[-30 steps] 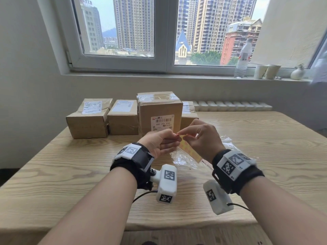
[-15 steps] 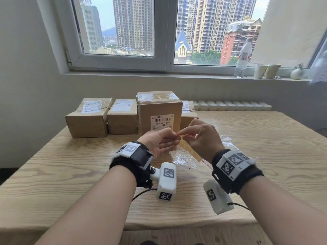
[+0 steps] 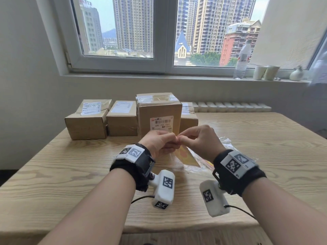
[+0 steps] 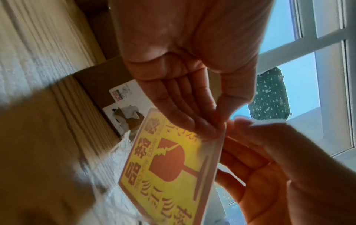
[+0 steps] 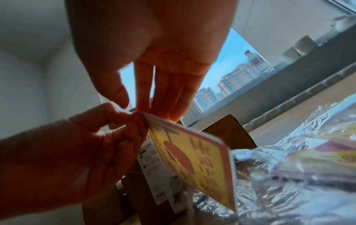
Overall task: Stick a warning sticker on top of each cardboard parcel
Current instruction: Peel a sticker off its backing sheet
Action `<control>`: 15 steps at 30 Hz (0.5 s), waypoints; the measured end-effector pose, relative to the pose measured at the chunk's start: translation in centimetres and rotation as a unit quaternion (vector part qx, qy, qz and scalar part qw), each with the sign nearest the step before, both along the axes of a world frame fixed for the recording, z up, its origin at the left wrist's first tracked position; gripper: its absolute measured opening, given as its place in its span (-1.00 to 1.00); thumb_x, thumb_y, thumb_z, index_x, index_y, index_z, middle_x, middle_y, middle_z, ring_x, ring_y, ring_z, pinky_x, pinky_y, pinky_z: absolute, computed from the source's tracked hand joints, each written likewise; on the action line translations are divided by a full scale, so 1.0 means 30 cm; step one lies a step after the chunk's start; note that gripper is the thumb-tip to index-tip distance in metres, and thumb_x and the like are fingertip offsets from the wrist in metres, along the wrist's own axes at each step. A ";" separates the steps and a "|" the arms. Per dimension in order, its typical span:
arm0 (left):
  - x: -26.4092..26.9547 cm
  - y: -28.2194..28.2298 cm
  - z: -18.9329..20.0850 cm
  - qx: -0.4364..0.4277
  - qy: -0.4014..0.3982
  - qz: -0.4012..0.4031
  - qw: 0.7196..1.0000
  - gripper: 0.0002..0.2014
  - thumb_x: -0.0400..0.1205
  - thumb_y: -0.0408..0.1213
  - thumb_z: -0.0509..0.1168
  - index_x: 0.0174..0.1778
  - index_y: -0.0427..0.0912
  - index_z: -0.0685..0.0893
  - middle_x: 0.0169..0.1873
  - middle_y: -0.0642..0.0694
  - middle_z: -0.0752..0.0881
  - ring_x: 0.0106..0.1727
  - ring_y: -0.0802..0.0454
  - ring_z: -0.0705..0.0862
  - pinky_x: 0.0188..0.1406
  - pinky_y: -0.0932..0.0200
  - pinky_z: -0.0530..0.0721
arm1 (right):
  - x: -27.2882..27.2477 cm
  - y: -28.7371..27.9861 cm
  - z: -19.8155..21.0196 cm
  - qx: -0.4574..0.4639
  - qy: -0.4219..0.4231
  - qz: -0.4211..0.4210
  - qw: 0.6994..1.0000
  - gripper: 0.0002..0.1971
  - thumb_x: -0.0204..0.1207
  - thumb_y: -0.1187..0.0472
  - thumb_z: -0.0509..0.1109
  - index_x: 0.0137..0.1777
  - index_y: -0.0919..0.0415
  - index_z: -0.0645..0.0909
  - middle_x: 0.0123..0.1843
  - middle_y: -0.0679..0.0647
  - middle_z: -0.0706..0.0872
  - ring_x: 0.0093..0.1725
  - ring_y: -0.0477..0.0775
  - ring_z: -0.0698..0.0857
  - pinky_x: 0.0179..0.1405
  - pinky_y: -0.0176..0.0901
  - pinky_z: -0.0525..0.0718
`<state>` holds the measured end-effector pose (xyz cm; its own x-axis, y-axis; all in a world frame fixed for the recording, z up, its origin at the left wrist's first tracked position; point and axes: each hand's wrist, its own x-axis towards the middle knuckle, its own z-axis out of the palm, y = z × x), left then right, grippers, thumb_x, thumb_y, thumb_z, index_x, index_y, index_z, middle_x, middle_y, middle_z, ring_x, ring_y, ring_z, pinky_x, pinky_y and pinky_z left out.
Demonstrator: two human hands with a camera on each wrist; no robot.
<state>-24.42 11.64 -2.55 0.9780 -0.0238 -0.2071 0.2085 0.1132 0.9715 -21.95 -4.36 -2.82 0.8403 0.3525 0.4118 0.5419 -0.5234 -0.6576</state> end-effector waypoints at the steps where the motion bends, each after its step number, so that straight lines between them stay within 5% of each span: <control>1: -0.001 -0.001 0.000 0.014 -0.008 -0.006 1.000 -0.90 0.55 -0.49 0.35 -0.27 -0.30 0.73 -0.45 -0.13 0.79 -0.39 0.09 0.78 -0.17 0.27 0.76 | 0.005 -0.003 0.002 0.006 0.003 -0.001 1.000 -0.92 0.40 0.09 0.54 -0.23 0.05 0.85 -0.36 -0.16 0.81 -0.32 -0.29 0.74 -0.26 -0.42 0.65; 9: -0.001 -0.013 -0.010 0.097 -0.043 -0.001 0.994 -0.96 0.49 -0.45 0.44 -0.22 -0.36 0.77 -0.37 -0.20 0.80 -0.33 0.06 0.78 0.00 0.16 0.75 | 0.012 -0.014 0.003 -0.026 0.007 -0.014 1.000 -0.95 0.36 0.17 0.55 -0.29 0.08 0.84 -0.39 -0.13 0.80 -0.29 -0.19 0.77 -0.17 -0.21 0.78; 15: 0.006 -0.010 -0.015 0.094 -0.048 -0.012 0.994 -0.88 0.49 -0.43 0.45 -0.11 -0.40 0.77 -0.26 -0.22 0.84 -0.25 0.03 0.80 0.07 0.11 0.77 | 0.016 -0.025 -0.002 0.040 0.052 -0.008 0.998 -0.91 0.39 0.24 0.51 -0.30 0.12 0.84 -0.43 -0.01 0.81 -0.41 -0.15 0.72 -0.26 -0.12 0.79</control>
